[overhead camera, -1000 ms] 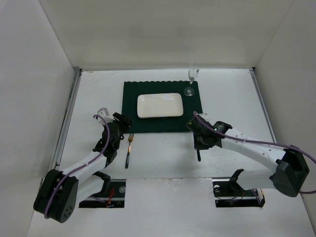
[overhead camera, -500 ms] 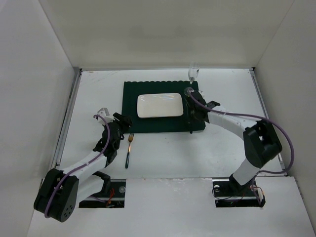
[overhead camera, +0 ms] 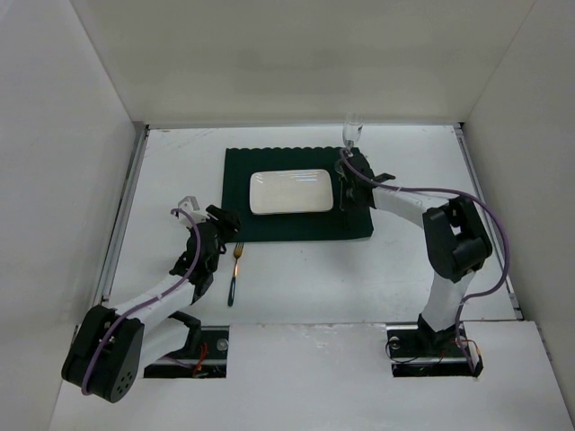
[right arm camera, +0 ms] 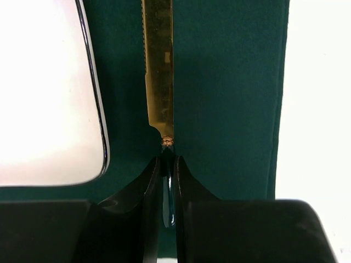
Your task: Set the dinner table for one person
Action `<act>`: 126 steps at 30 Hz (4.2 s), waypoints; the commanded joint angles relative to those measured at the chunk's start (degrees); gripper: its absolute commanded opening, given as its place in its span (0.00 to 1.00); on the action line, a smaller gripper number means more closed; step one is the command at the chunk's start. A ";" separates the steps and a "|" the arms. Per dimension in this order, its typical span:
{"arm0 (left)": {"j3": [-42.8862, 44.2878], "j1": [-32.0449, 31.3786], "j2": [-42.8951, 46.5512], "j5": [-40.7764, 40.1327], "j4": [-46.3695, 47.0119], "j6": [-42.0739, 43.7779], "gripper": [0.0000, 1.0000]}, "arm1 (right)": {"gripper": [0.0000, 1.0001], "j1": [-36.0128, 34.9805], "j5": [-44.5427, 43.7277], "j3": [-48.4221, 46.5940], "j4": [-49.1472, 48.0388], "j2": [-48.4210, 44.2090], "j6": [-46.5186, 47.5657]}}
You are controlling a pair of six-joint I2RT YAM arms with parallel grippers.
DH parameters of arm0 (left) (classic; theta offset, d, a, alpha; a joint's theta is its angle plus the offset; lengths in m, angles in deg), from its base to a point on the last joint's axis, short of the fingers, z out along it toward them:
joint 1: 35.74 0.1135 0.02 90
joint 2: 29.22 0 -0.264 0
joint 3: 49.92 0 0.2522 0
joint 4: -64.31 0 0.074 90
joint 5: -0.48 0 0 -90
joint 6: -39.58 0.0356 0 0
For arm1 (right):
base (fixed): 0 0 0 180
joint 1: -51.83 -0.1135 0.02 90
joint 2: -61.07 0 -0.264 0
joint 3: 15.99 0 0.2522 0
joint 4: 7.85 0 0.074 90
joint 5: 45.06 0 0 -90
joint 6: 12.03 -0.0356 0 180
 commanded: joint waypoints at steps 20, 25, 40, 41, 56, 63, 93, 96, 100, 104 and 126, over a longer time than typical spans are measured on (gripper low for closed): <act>1.53 -1.42 2.68 -2.34 -1.27 3.09 0.47 | 0.53 -1.11 -0.24 2.63 -7.42 -7.41 -1.46; 6.10 -4.23 8.12 -5.60 -18.47 3.98 0.46 | 0.61 -2.61 -2.88 12.64 -14.27 -19.18 -4.79; 18.41 -21.63 10.96 -6.84 -78.02 -9.29 0.44 | 0.34 -6.21 -2.09 27.25 -29.14 -28.87 -8.49; 18.06 -23.03 9.29 -6.92 -78.02 -9.90 0.45 | 0.34 -6.47 -1.92 27.52 -29.23 -28.87 -8.49; 14.98 -25.94 -2.84 -6.66 -70.46 -10.79 0.37 | 0.35 -7.27 -1.83 29.19 -30.37 -30.10 -8.76; 16.56 -27.44 -7.42 -8.06 -70.46 -10.96 0.28 | 0.35 -7.27 -1.74 29.54 -30.63 -30.80 -8.76; 34.48 -9.18 -12.31 -8.70 -47.19 12.83 0.04 | 0.36 -7.00 1.08 31.30 -34.85 -30.19 -10.51; 40.01 -5.83 -21.19 -5.96 -45.06 18.37 0.05 | 0.36 -7.00 0.99 31.56 -35.38 -30.19 -10.51; 46.87 -4.94 -31.21 -6.04 -46.02 24.26 0.05 | 0.36 -7.27 0.99 31.39 -35.47 -29.40 -10.51; 51.01 -4.59 -37.82 -8.41 -47.16 27.09 0.05 | 0.36 -7.35 0.99 31.30 -35.56 -28.87 -10.51; 51.20 -3.27 -44.16 -13.43 -44.88 30.26 0.20 | 0.38 -7.35 0.99 31.39 -35.99 -28.70 -10.51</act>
